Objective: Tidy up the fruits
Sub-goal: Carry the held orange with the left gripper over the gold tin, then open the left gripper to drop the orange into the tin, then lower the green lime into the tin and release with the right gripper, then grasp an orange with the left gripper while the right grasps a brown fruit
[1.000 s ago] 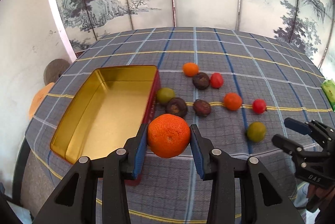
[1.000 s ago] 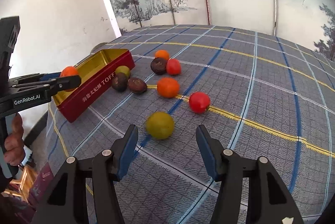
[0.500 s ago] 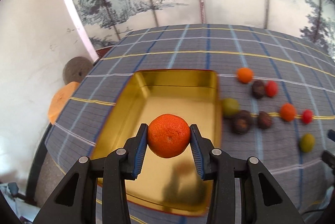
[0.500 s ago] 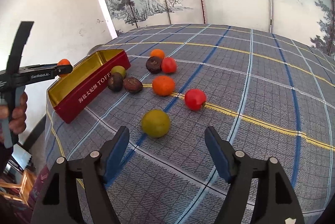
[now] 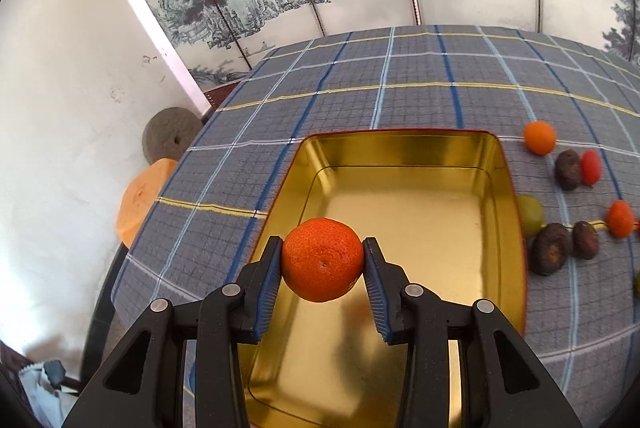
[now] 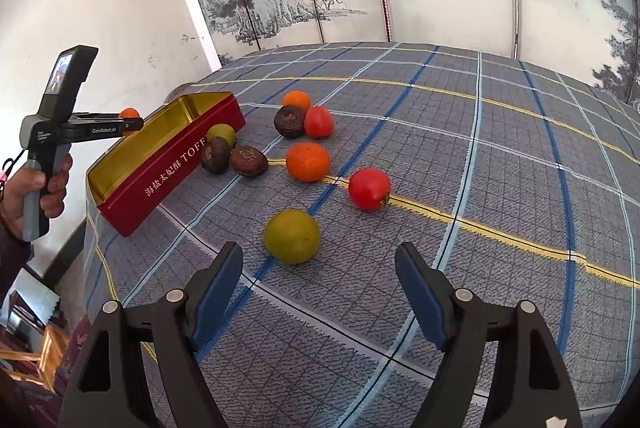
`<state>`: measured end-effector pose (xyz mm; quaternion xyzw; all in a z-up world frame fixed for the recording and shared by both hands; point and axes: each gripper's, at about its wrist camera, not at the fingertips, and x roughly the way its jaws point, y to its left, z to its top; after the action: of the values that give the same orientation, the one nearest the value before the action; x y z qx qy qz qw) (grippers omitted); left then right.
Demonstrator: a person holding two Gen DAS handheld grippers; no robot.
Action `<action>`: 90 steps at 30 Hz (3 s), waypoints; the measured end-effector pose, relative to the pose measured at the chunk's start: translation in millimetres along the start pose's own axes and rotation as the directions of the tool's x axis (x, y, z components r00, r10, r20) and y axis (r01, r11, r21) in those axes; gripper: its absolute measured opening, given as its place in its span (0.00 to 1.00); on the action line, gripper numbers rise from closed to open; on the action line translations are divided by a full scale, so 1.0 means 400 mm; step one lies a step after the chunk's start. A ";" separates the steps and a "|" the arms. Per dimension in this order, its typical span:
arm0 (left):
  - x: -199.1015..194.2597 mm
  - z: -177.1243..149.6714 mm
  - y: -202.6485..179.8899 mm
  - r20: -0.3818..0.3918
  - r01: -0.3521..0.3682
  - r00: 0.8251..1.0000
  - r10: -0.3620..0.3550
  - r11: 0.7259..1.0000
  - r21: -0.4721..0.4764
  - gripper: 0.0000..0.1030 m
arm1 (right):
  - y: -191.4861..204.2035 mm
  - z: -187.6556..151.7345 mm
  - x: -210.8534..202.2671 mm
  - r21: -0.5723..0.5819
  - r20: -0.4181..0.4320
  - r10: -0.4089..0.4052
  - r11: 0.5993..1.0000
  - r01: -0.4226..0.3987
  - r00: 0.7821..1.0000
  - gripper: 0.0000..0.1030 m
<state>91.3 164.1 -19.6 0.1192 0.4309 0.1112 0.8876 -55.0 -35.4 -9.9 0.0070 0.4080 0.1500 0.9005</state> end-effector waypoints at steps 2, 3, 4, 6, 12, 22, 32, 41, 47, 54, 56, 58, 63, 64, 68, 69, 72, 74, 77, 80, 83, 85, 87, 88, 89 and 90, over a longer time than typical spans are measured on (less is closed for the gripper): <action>0.013 0.011 0.003 -0.010 -0.006 1.000 0.006 1.000 0.009 0.40 | -0.002 0.001 0.001 0.003 -0.003 -0.003 1.000 0.003 1.000 0.74; 0.021 0.014 0.003 -0.015 -0.009 1.000 0.009 1.000 0.011 0.40 | -0.003 0.003 0.002 0.006 -0.005 -0.001 1.000 0.001 1.000 0.74; 0.029 0.019 0.005 -0.017 -0.010 1.000 0.010 1.000 0.011 0.40 | -0.003 0.003 0.002 0.006 -0.006 -0.002 1.000 0.002 1.000 0.74; 0.045 0.031 0.008 -0.024 -0.012 1.000 0.013 1.000 0.015 0.40 | -0.003 0.005 0.001 0.006 -0.005 -0.003 1.000 0.003 1.000 0.75; 0.090 0.060 0.003 -0.038 -0.027 0.999 0.029 0.999 0.046 0.41 | 0.005 0.010 0.009 -0.006 -0.013 0.000 1.000 0.000 1.000 0.76; 0.116 0.084 0.009 -0.008 -0.074 0.997 0.074 0.996 0.054 0.57 | 0.021 0.013 0.031 -0.023 -0.035 0.004 1.000 -0.004 0.999 0.76; -0.097 -0.042 0.076 0.148 0.147 0.980 -0.129 0.982 -0.117 0.74 | 0.062 0.037 0.075 -0.105 -0.082 0.008 0.994 -0.017 0.997 0.76; -0.239 -0.208 0.093 0.219 0.223 0.957 -0.189 0.964 -0.144 0.86 | 0.066 0.052 0.136 -0.161 -0.145 -0.018 0.987 -0.006 0.989 0.60; -0.278 -0.273 0.076 0.229 0.131 0.967 -0.108 0.987 -0.089 0.86 | 0.090 0.063 0.136 -0.183 -0.184 -0.030 0.983 -0.005 0.983 0.31; -0.259 -0.293 0.139 0.178 0.146 0.978 -0.111 0.969 -0.198 0.86 | 0.279 0.230 0.050 -0.232 -0.079 0.219 0.945 -0.231 0.973 0.32; -0.249 -0.297 0.154 0.158 0.134 0.982 -0.099 0.965 -0.226 0.86 | 0.350 0.284 0.083 -0.258 -0.089 0.272 0.923 -0.286 0.958 0.32; -0.240 -0.303 0.166 0.131 0.106 0.989 -0.075 0.962 -0.250 0.86 | 0.411 0.316 0.135 -0.283 -0.117 0.285 0.909 -0.307 0.951 0.32; -0.230 -0.320 0.187 0.097 0.074 0.994 -0.049 0.961 -0.268 0.86 | 0.530 0.341 0.314 -0.295 -0.247 0.257 0.899 -0.325 0.934 0.32; -0.228 -0.322 0.191 0.091 0.065 0.995 -0.042 0.962 -0.266 0.86 | 0.548 0.340 0.343 -0.292 -0.270 0.251 0.899 -0.327 0.930 0.32; -0.217 -0.335 0.209 0.070 0.049 0.997 -0.031 0.962 -0.270 0.86 | 0.588 0.337 0.430 -0.256 -0.341 0.234 0.909 -0.330 0.910 0.32; -0.213 -0.338 0.214 0.064 0.047 0.997 -0.031 0.961 -0.273 0.86 | 0.594 0.339 0.447 -0.246 -0.354 0.231 0.912 -0.328 0.907 0.32; -0.200 -0.346 0.220 0.047 0.049 0.998 -0.038 0.960 -0.274 0.86 | 0.606 0.347 0.498 -0.226 -0.371 0.205 0.926 -0.302 0.906 0.34; -0.192 -0.349 0.217 0.039 0.052 0.998 -0.043 0.962 -0.268 0.86 | 0.612 0.351 0.525 -0.200 -0.372 0.206 0.935 -0.294 0.905 0.34; -0.186 -0.351 0.209 0.032 0.054 0.998 -0.048 0.965 -0.257 0.86 | 0.591 0.373 0.511 -0.121 -0.319 0.261 0.943 -0.312 0.911 0.52; -0.187 -0.353 0.205 0.035 0.066 0.998 -0.059 0.965 -0.254 0.86 | 0.557 0.394 0.440 -0.084 -0.199 0.315 0.938 -0.337 0.928 0.61; -0.196 -0.355 0.204 0.059 0.106 0.994 -0.094 0.962 -0.252 0.86 | 0.485 0.374 0.326 -0.063 -0.094 0.371 0.924 -0.378 0.924 0.61; -0.204 -0.355 0.199 0.081 0.133 0.990 -0.116 0.961 -0.244 0.86 | 0.430 0.333 0.252 -0.100 -0.065 0.369 0.922 -0.374 0.927 0.61; -0.212 -0.350 0.184 0.103 0.159 0.985 -0.138 0.961 -0.227 0.86 | 0.375 0.280 0.193 -0.171 -0.066 0.314 0.932 -0.321 0.947 0.61; -0.216 -0.347 0.172 0.114 0.172 0.982 -0.150 0.962 -0.214 0.86 | 0.346 0.254 0.177 -0.199 -0.089 0.279 0.935 -0.292 0.956 0.61; -0.221 -0.343 0.158 0.121 0.182 0.980 -0.159 0.962 -0.203 0.86 | 0.319 0.232 0.170 -0.213 -0.117 0.254 0.938 -0.275 0.960 0.58; -0.224 -0.340 0.149 0.124 0.189 0.978 -0.167 0.962 -0.196 0.86 | 0.295 0.217 0.163 -0.218 -0.137 0.235 0.941 -0.260 0.962 0.54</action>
<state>-76.1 209.4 -16.7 -0.0070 0.3783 0.0687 0.9231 18.4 104.7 15.9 -0.0560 0.4321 0.3093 0.8453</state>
